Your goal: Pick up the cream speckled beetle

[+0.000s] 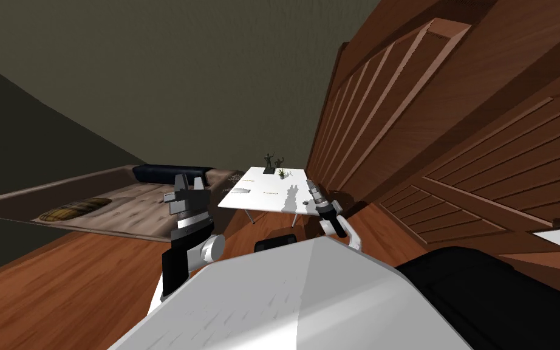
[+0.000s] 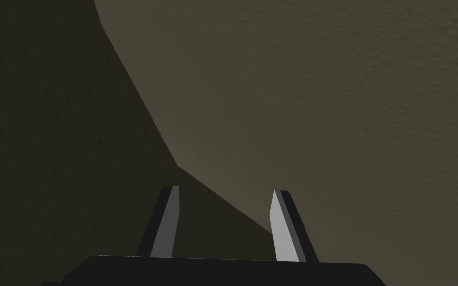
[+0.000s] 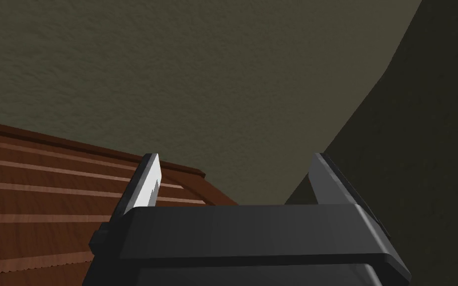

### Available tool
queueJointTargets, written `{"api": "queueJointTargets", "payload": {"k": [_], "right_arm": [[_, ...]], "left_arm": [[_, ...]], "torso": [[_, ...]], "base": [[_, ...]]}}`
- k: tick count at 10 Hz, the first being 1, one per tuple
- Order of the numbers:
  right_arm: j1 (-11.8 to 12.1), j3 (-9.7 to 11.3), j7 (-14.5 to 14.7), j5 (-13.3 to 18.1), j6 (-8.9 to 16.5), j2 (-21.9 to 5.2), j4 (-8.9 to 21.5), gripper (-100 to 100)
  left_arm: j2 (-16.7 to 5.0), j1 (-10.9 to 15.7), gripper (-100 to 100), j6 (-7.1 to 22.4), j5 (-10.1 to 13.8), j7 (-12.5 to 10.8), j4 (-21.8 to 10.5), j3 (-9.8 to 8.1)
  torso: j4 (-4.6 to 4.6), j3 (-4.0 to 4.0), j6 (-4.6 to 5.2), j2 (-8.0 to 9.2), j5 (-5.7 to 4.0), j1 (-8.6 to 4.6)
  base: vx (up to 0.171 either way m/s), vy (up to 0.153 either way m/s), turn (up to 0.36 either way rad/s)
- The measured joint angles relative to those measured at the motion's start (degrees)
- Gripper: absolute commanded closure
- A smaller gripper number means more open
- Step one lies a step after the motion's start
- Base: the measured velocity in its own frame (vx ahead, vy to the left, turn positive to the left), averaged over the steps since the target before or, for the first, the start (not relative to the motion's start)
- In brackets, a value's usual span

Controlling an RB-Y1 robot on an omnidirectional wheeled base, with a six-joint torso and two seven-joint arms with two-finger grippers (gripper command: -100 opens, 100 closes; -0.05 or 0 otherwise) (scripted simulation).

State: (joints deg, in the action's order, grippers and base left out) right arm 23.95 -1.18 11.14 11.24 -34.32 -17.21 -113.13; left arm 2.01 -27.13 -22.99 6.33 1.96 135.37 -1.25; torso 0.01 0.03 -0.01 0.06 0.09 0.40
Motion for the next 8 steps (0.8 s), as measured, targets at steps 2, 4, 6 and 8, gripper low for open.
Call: {"api": "queueJointTargets", "payload": {"k": [2,4,6,8], "right_arm": [[-1.0,-0.1,1.2,1.0,0.2,-1.7,2.6,-100],[-1.9,-0.4,3.0,2.7,0.3,-5.0,5.8,-100],[-3.1,-0.4,4.1,3.9,0.8,-6.9,8.1,-100],[-4.0,-0.1,5.6,5.4,1.4,-9.0,10.3,-100]], "left_arm": [[0.0,0.0,0,0.0,0.0,0.0,0.0,-0.01],[0.0,0.0,0,0.0,0.0,0.0,0.0,0.00],[0.0,0.0,0,0.0,0.0,0.0,0.0,-0.01],[0.0,0.0,0,0.0,0.0,0.0,0.0,-0.01]], "torso": [[-0.01,-0.02,0.01,-0.03,-0.04,-0.21],[0.00,-0.01,0.01,-0.02,-0.02,-0.11],[0.00,-0.01,0.01,-0.03,-0.04,-0.17],[0.00,-0.01,0.04,-0.02,-0.03,-0.17]], "base": [[-0.002,0.058,0.149],[-0.007,0.076,0.104],[0.000,0.072,0.125],[0.001,0.061,0.081]]}}
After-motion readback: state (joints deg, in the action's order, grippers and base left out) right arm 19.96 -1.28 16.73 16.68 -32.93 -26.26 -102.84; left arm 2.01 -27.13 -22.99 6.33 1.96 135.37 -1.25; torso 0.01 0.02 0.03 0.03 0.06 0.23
